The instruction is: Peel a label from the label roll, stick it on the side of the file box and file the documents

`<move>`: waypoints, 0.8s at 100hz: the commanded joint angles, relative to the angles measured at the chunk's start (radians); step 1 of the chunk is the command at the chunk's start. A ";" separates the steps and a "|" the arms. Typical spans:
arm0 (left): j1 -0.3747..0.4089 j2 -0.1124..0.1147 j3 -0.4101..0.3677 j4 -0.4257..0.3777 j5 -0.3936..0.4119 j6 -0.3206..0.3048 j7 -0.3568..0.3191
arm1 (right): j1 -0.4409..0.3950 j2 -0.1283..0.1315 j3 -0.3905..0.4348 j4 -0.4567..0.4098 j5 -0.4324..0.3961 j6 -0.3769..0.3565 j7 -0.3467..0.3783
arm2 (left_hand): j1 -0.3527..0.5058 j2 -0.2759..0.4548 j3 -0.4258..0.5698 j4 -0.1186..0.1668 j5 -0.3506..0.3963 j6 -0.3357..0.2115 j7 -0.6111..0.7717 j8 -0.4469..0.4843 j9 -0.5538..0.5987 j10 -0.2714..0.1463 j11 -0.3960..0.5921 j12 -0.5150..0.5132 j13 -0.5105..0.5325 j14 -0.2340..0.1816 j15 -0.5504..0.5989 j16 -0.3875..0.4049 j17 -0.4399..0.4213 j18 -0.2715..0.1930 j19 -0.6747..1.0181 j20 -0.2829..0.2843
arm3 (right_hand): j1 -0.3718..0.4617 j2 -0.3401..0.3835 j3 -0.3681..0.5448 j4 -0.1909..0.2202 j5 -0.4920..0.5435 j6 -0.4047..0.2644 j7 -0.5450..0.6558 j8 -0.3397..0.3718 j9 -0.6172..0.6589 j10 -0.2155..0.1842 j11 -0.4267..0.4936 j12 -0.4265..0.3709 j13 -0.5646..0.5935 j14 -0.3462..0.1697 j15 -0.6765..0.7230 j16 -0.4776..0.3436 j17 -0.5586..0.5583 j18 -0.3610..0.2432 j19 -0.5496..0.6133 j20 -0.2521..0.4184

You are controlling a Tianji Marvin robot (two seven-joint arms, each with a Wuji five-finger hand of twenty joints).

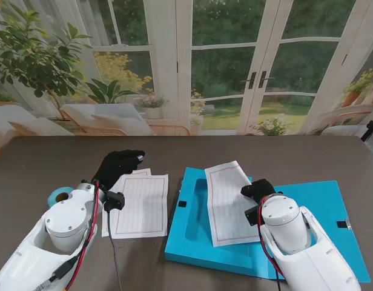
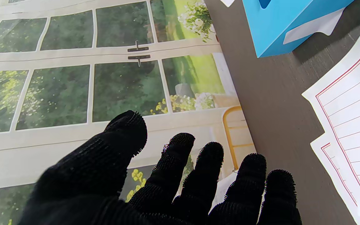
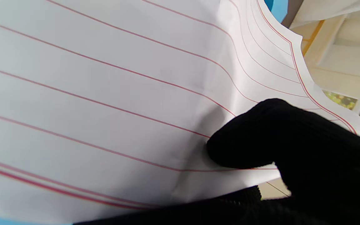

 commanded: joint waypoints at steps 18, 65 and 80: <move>0.010 0.000 -0.003 -0.002 -0.003 -0.008 -0.015 | 0.018 0.002 -0.030 0.030 -0.006 0.059 0.058 | -0.027 0.026 -0.026 0.038 0.012 -0.030 -0.007 0.005 -0.015 -0.019 -0.004 -0.009 -0.022 -0.014 -0.029 -0.001 -0.003 -0.029 -0.034 0.029 | 0.019 0.032 0.053 0.033 0.014 -0.034 0.012 0.015 -0.006 0.008 0.028 0.001 0.022 0.015 0.019 0.001 -0.141 -0.001 0.046 -0.025; 0.018 0.000 -0.008 -0.007 -0.007 -0.005 -0.016 | 0.065 -0.025 -0.065 0.102 -0.009 0.163 0.028 | -0.027 0.035 -0.033 0.039 0.012 -0.029 -0.007 0.006 -0.021 -0.016 -0.006 -0.010 -0.025 -0.014 -0.038 -0.001 -0.009 -0.029 -0.048 0.043 | 0.006 0.051 0.042 0.025 -0.008 -0.051 0.031 0.014 -0.020 0.000 0.040 -0.007 0.012 0.003 0.020 -0.003 -0.148 -0.017 0.055 -0.034; 0.018 0.000 -0.006 -0.007 -0.012 -0.001 -0.016 | 0.088 -0.037 -0.076 0.126 0.003 0.188 0.017 | -0.028 0.039 -0.037 0.040 0.014 -0.024 -0.007 0.007 -0.021 -0.011 -0.005 -0.009 -0.025 -0.012 -0.039 0.000 -0.012 -0.029 -0.051 0.046 | -0.032 0.088 0.016 -0.008 -0.043 -0.063 0.070 -0.023 -0.033 -0.004 0.046 -0.011 0.004 -0.007 0.024 -0.007 -0.153 -0.032 0.064 -0.041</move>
